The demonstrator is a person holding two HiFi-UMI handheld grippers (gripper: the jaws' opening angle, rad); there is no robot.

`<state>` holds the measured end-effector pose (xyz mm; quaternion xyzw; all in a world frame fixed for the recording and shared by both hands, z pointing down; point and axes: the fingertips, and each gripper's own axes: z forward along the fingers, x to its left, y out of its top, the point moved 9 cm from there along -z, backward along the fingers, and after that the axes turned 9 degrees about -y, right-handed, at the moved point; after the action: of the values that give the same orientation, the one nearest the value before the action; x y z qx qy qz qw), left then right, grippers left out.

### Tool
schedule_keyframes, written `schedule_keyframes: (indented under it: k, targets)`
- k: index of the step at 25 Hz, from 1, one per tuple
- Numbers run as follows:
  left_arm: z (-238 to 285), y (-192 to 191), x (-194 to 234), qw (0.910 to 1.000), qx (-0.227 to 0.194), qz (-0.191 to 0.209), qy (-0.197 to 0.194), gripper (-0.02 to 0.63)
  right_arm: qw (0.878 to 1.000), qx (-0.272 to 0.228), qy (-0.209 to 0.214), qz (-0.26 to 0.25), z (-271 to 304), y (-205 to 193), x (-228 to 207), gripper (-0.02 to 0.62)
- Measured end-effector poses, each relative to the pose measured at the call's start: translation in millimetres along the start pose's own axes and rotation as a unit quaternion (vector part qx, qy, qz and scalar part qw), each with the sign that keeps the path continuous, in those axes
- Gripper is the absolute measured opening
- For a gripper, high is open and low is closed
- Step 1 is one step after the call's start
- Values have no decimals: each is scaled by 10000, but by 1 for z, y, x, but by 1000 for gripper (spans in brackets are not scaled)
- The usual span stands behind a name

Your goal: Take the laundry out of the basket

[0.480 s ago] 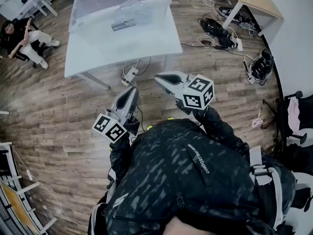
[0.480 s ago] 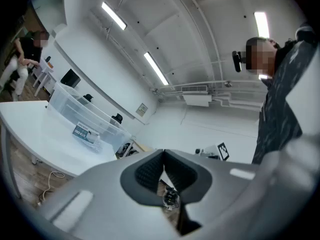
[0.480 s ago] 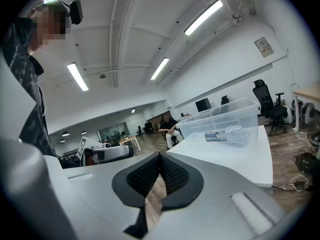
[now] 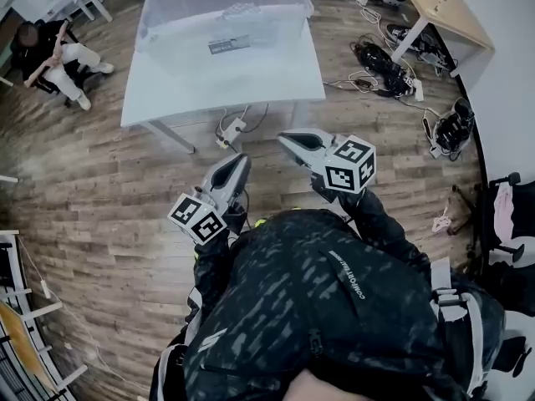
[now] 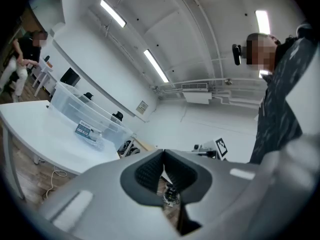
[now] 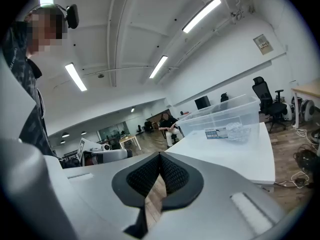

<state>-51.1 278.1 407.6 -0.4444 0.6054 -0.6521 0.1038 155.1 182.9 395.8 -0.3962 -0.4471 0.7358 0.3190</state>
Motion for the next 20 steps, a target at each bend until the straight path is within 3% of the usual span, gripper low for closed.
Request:
schedule_keyframes:
  k: [13,20]
  targets:
    - [-35,-13,-6,10000,-52,-58,51,11,9992,284,-78,-257,16,-8,27,-2]
    - [-78,-15,16,9975,-299,-284,582,11,9987,273,-280,-337,31,-10,26,-2]
